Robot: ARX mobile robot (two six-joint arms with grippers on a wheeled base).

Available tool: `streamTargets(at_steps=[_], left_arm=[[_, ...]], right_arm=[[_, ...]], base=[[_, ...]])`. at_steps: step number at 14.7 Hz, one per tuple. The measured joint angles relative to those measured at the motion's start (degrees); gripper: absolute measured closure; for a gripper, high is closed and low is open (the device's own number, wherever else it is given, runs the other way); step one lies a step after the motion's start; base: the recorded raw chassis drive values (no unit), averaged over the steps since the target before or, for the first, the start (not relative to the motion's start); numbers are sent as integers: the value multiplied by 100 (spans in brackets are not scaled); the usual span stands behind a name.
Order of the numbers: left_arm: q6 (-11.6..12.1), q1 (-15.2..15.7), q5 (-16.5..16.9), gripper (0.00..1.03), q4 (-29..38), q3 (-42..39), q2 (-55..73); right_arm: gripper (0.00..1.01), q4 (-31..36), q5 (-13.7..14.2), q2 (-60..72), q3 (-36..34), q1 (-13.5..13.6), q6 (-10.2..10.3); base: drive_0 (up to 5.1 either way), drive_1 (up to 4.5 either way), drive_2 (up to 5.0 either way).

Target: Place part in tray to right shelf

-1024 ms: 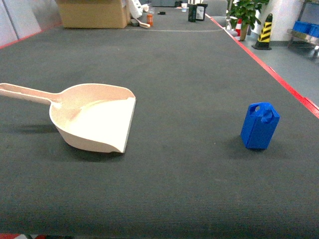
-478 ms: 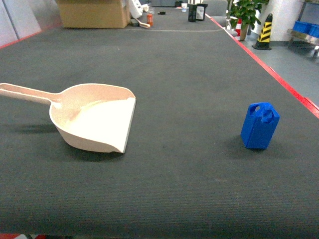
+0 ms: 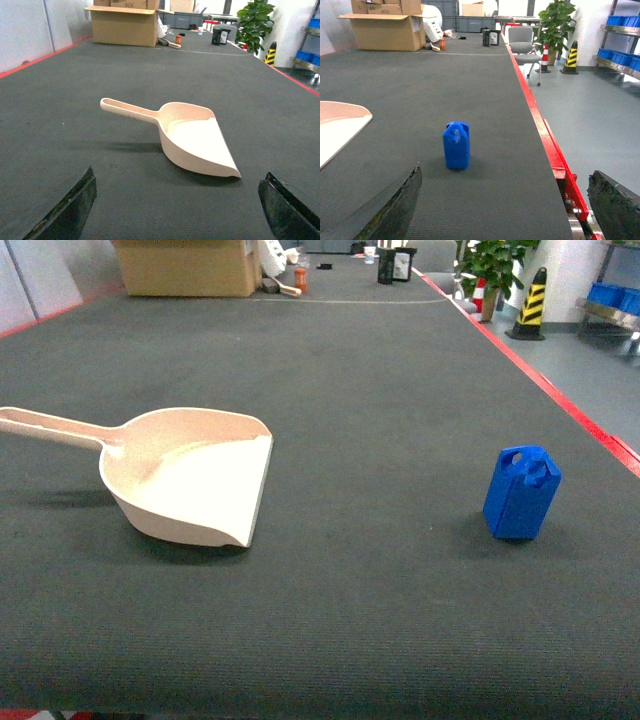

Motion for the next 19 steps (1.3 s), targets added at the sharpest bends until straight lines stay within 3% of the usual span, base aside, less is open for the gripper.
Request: streamTargets(at_steps=[4, 5, 6, 8, 9, 10, 13, 15, 18, 19], left_arm=[[-2, 0, -2, 5, 2, 0, 0], [-79, -57, -302, 5, -564, 157, 184], [-240, 177, -98, 5, -409, 323, 916], [-962, 1045, 925, 5, 896, 654, 2487], [-1357, 1196, 1279, 5, 1506, 791, 3191], [-1926, 1235, 1598, 5, 2234, 1003, 4142], [-3314, 1130, 1808, 5, 4028, 1707, 6841], [-4019, 1088, 1814, 5, 4653, 2208, 8102], [-4874, 1023, 1805, 5, 5045, 3163, 9927], [-5014, 990, 1777, 5, 4975, 3410, 10225]], right_arm=[[3, 0, 0, 0, 0, 0, 0], [3, -2, 0, 0, 0, 0, 0], [3, -4, 0, 0, 0, 0, -2], [3, -4, -2, 0, 0, 0, 0], [3, -7, -4, 0, 0, 0, 0], [3, 4, -4, 0, 0, 0, 0], [3, -2, -4, 0, 0, 0, 0], [3, -2, -4, 0, 0, 0, 0], [3, -2, -4, 0, 0, 0, 0], [3, -2, -4, 0, 0, 0, 0]], base=[[0, 0, 0], [0, 0, 0], [0, 0, 0], [0, 0, 0], [0, 0, 0], [0, 0, 0], [0, 0, 0], [0, 0, 0], [0, 0, 0], [0, 0, 0]])
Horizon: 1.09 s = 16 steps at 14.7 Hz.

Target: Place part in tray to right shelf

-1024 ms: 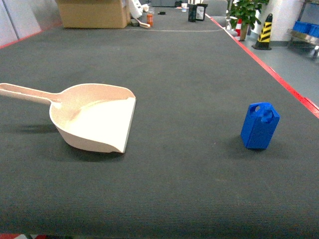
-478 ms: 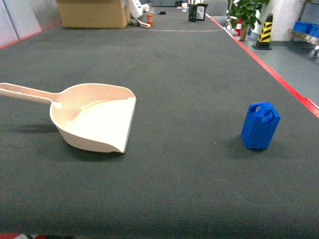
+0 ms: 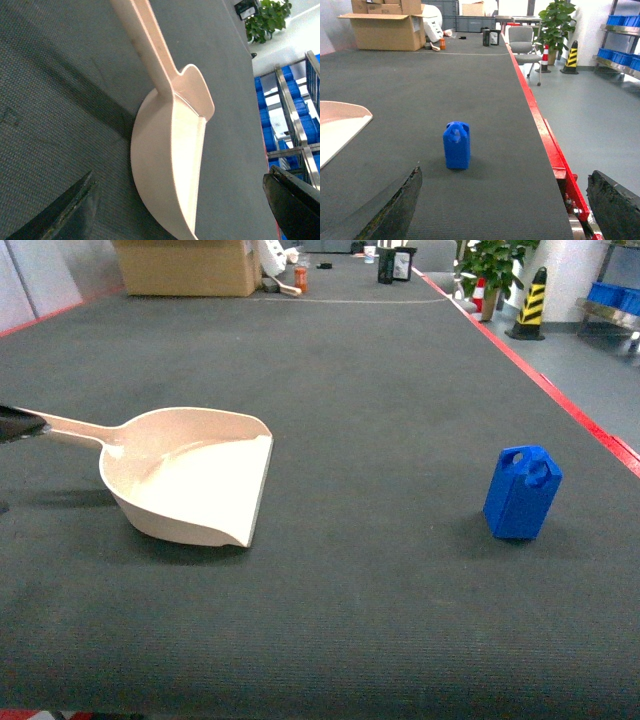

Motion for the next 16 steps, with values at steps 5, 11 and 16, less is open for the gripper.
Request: streamTargets(at_steps=[5, 11, 16], left_arm=[[-603, -66, -83, 5, 31, 1482, 1318], [-1012, 144, -74, 5, -413, 3073, 2450], [-1163, 240, 142, 36, -378, 4059, 3191]], right_arm=[[3, 0, 0, 0, 0, 0, 0], [3, 0, 0, 0, 0, 0, 0], [3, 0, 0, 0, 0, 0, 0]], base=[[0, 0, 0], [0, 0, 0], [0, 0, 0]])
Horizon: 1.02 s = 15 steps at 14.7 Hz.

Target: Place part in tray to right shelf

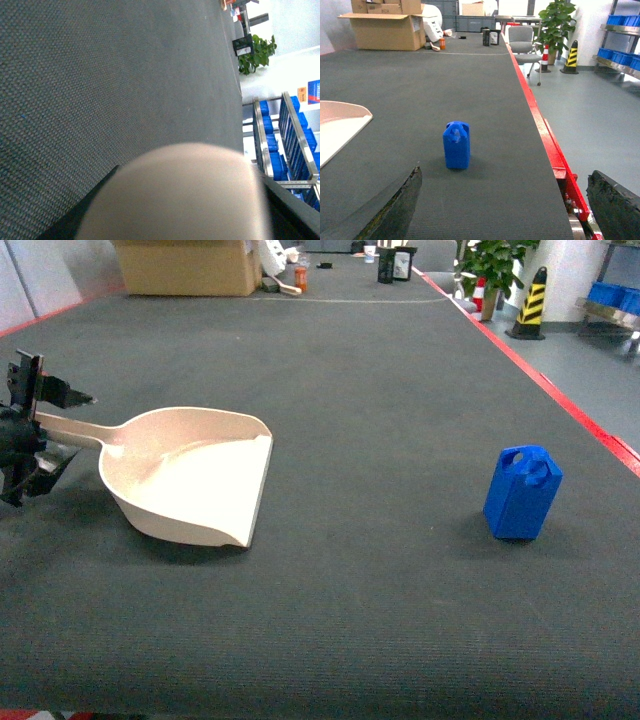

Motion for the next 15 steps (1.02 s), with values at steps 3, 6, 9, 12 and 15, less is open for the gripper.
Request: streamTargets(at_steps=[3, 6, 9, 12, 15], left_arm=[[-225, 15, 162, 62, 409, -13, 35], [-780, -13, 319, 87, 1309, -577, -72], [-1043, -221, 568, 87, 2157, -1351, -699], [-1408, -647, 658, 88, 2806, -2124, -1746], [-1554, -1318, 560, 88, 2763, -2761, -2299]], right_arm=[[3, 0, 0, 0, 0, 0, 0], [3, 0, 0, 0, 0, 0, 0], [3, 0, 0, 0, 0, 0, 0], [3, 0, 0, 0, 0, 0, 0], [3, 0, 0, 0, 0, 0, 0]], base=[[0, 0, 0], [0, 0, 0], [0, 0, 0], [0, 0, 0], [0, 0, 0]])
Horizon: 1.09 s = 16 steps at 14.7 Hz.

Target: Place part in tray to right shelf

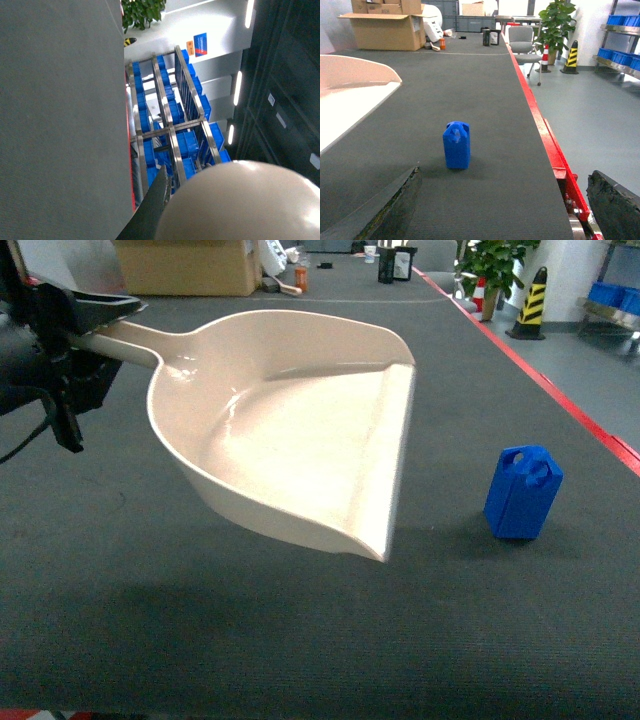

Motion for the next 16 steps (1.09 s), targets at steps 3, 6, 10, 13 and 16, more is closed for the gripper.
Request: streamTargets(at_steps=[3, 6, 10, 13, 16], left_arm=[[-101, -848, -76, 88, 20, -380, -417], [-94, -1519, -59, 88, 4, -544, -529], [-146, -1502, -236, 89, 7, -439, -501], [-149, -1508, -251, 89, 2, -439, -496], [-149, -1508, -247, 89, 11, -439, -496]], right_arm=[[3, 0, 0, 0, 0, 0, 0], [3, 0, 0, 0, 0, 0, 0], [3, 0, 0, 0, 0, 0, 0], [3, 0, 0, 0, 0, 0, 0], [3, -693, 1198, 1613, 435, -398, -114]], base=[[0, 0, 0], [0, 0, 0], [0, 0, 0], [0, 0, 0], [0, 0, 0]])
